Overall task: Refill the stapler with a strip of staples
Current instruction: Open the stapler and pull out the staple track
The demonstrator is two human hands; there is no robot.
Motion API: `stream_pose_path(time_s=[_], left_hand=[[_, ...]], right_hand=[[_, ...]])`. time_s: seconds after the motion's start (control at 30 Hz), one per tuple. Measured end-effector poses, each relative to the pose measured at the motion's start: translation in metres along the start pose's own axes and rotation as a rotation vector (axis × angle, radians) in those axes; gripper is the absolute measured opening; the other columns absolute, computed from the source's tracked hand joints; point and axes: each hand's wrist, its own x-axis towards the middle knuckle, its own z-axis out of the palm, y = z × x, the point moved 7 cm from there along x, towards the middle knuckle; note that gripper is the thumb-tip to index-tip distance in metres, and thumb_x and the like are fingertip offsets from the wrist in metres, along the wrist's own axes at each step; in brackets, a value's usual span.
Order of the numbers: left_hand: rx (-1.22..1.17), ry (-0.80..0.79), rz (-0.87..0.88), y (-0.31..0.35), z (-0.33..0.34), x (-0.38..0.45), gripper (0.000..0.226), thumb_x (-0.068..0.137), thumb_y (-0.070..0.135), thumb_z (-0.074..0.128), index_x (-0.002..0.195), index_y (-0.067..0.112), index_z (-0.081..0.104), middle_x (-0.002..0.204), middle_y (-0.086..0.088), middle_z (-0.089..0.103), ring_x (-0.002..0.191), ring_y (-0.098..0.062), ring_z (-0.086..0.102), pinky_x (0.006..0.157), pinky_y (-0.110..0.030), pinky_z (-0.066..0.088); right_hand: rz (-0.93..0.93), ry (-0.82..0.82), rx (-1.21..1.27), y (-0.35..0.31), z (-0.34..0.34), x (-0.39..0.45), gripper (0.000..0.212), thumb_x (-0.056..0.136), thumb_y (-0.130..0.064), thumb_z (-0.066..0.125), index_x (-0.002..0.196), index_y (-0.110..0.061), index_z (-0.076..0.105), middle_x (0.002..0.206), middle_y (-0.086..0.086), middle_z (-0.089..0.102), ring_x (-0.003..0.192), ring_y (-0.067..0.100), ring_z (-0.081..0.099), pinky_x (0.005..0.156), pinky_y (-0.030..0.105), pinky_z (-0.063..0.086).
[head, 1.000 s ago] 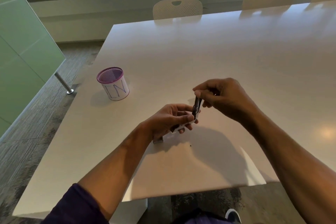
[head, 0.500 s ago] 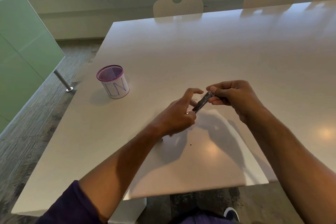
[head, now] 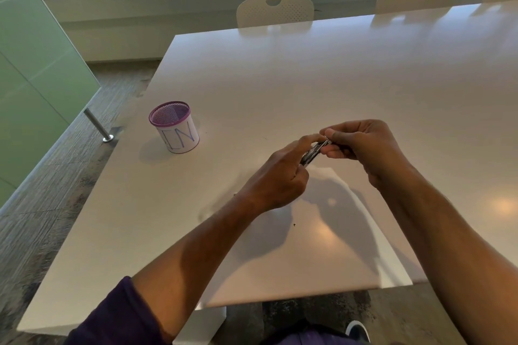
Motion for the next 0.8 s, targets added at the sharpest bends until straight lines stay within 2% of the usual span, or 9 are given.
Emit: stream_pose_path(time_s=[0.13, 0.2, 0.3, 0.4, 0.5, 0.57, 0.67, 0.8], left_hand=[[-0.015, 0.035, 0.005, 0.000, 0.002, 0.001, 0.065, 0.093, -0.001, 0.044, 0.149, 0.033, 0.041, 0.134, -0.002, 0.060, 0.092, -0.014, 0.065, 0.086, -0.037, 0.058], [-0.019, 0.055, -0.003, -0.001, 0.002, 0.001, 0.065, 0.092, -0.001, 0.046, 0.148, 0.033, 0.043, 0.131, -0.003, 0.062, 0.094, -0.016, 0.066, 0.086, -0.039, 0.059], [-0.012, 0.054, -0.046, -0.002, 0.001, 0.003, 0.063, 0.090, 0.000, 0.050, 0.142, 0.036, 0.046, 0.120, -0.003, 0.064, 0.082, -0.022, 0.070, 0.080, -0.042, 0.061], [-0.007, 0.051, -0.071, -0.004, -0.005, 0.006, 0.052, 0.090, 0.003, 0.055, 0.132, 0.034, 0.052, 0.113, 0.001, 0.066, 0.073, -0.023, 0.072, 0.075, -0.043, 0.062], [0.029, 0.061, -0.069, -0.005, -0.009, 0.006, 0.033, 0.093, 0.005, 0.057, 0.119, 0.026, 0.052, 0.112, -0.003, 0.069, 0.084, -0.018, 0.072, 0.077, -0.041, 0.063], [0.040, 0.069, -0.055, -0.003, -0.008, 0.004, 0.031, 0.093, 0.005, 0.056, 0.116, 0.025, 0.045, 0.110, -0.006, 0.070, 0.086, -0.019, 0.071, 0.077, -0.042, 0.063], [0.029, 0.113, -0.036, 0.000, -0.008, 0.003, 0.038, 0.093, 0.005, 0.055, 0.120, 0.027, 0.040, 0.110, -0.007, 0.067, 0.083, -0.018, 0.071, 0.076, -0.041, 0.063], [0.006, 0.165, 0.034, 0.006, -0.009, 0.001, 0.043, 0.095, 0.004, 0.051, 0.129, 0.028, 0.043, 0.111, -0.004, 0.067, 0.080, -0.016, 0.071, 0.072, -0.041, 0.062]], right_hand=[[-0.069, 0.069, -0.075, -0.004, 0.001, -0.002, 0.014, 0.092, -0.011, 0.070, 0.104, -0.004, 0.076, 0.084, 0.013, 0.078, 0.065, 0.015, 0.075, 0.066, 0.020, 0.062], [-0.110, 0.102, -0.137, -0.006, 0.002, -0.002, 0.015, 0.093, -0.010, 0.070, 0.106, -0.006, 0.076, 0.084, 0.011, 0.078, 0.064, 0.013, 0.075, 0.066, 0.019, 0.062], [-0.157, 0.134, -0.208, -0.007, 0.004, -0.004, 0.016, 0.094, -0.010, 0.069, 0.108, -0.007, 0.076, 0.086, 0.009, 0.077, 0.065, 0.013, 0.076, 0.069, 0.022, 0.063], [-0.191, 0.152, -0.232, -0.007, 0.005, -0.007, 0.018, 0.094, -0.010, 0.069, 0.111, -0.008, 0.075, 0.086, 0.010, 0.078, 0.066, 0.014, 0.076, 0.073, 0.027, 0.064], [-0.252, 0.177, -0.240, -0.010, 0.004, -0.012, 0.022, 0.095, -0.009, 0.068, 0.116, -0.009, 0.074, 0.083, 0.007, 0.078, 0.068, 0.016, 0.077, 0.075, 0.030, 0.065], [-0.306, 0.188, -0.260, -0.015, 0.006, -0.015, 0.025, 0.095, -0.010, 0.068, 0.119, -0.009, 0.073, 0.082, 0.006, 0.078, 0.067, 0.015, 0.077, 0.073, 0.029, 0.064], [-0.349, 0.209, -0.302, -0.021, 0.007, -0.016, 0.025, 0.095, -0.013, 0.068, 0.120, -0.011, 0.073, 0.080, 0.003, 0.077, 0.066, 0.013, 0.077, 0.074, 0.032, 0.065], [-0.369, 0.233, -0.312, -0.025, 0.006, -0.017, 0.025, 0.095, -0.015, 0.069, 0.120, -0.013, 0.073, 0.081, 0.004, 0.078, 0.066, 0.013, 0.077, 0.076, 0.038, 0.066]])
